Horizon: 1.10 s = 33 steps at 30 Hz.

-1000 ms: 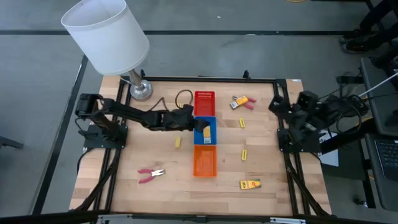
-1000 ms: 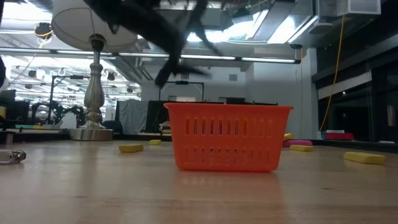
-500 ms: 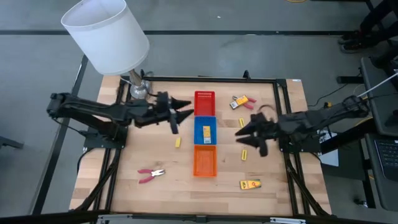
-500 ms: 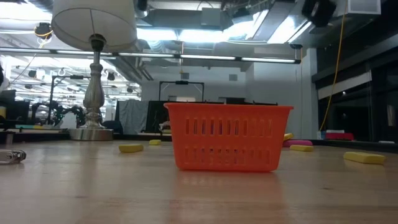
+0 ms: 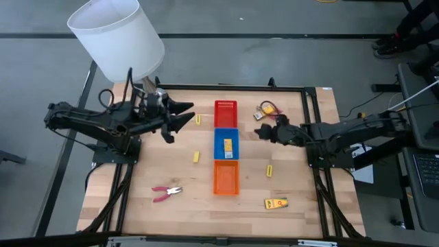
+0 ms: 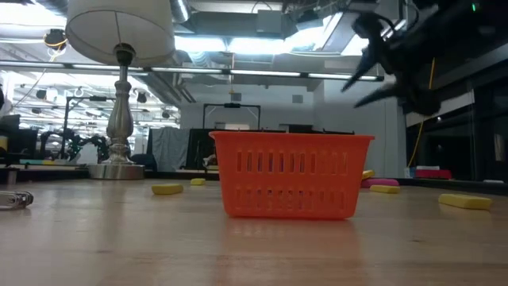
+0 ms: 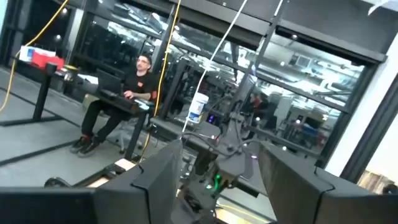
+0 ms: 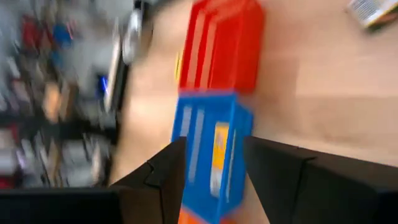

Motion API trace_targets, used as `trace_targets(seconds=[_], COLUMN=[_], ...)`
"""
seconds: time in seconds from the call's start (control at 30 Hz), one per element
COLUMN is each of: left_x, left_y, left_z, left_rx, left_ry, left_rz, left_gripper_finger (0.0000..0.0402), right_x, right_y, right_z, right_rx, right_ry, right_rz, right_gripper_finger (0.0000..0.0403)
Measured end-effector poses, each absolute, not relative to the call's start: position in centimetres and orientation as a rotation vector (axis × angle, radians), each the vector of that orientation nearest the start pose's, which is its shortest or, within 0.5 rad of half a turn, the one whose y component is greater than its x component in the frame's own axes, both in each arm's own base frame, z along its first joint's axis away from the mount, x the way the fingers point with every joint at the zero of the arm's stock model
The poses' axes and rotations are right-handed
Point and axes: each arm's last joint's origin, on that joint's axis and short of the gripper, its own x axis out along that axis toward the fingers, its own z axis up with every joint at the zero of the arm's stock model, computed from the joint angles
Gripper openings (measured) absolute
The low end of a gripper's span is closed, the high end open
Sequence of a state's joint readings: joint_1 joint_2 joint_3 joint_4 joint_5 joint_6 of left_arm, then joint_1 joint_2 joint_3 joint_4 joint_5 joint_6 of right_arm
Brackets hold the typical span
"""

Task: Pick & Place School Supplies
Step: Put the yellow crayon box into the blue bin

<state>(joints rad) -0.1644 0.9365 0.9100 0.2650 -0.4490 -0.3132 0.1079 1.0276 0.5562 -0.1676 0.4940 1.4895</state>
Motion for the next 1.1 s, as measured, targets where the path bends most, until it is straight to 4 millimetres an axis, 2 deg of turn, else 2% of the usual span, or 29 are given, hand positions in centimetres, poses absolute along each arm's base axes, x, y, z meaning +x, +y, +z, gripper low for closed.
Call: trace_targets(seconds=[0.13,0.27,0.33,0.43,1.1], left_x=[19.9,19.9,19.9,19.8,18.8], left_y=[-2.5,-2.7,-2.8,-2.9,-2.7], left_z=[39.2,39.2,39.2,39.2,39.6], left_rx=[-0.374,-0.373,-0.374,-0.374,-0.370], left_ry=[-0.265,-0.261,-0.259,-0.258,-0.269], left_rz=[0.229,0.218,0.213,0.207,0.205], left_gripper_finger=[0.0207,0.0207,0.0207,0.0207,0.0207], right_x=[19.1,17.8,17.2,16.7,16.7], right_y=[0.5,0.1,-0.1,-0.6,-4.8], right_z=[18.8,16.7,15.7,14.7,12.4], right_rx=[1.280,1.319,1.335,1.348,1.306], right_ry=[0.071,-0.109,-0.144,-0.144,0.003], right_rz=[-0.772,-0.814,-0.858,-0.903,-1.098], right_gripper_finger=[0.0162,0.0162,0.0162,0.0162,0.0162])
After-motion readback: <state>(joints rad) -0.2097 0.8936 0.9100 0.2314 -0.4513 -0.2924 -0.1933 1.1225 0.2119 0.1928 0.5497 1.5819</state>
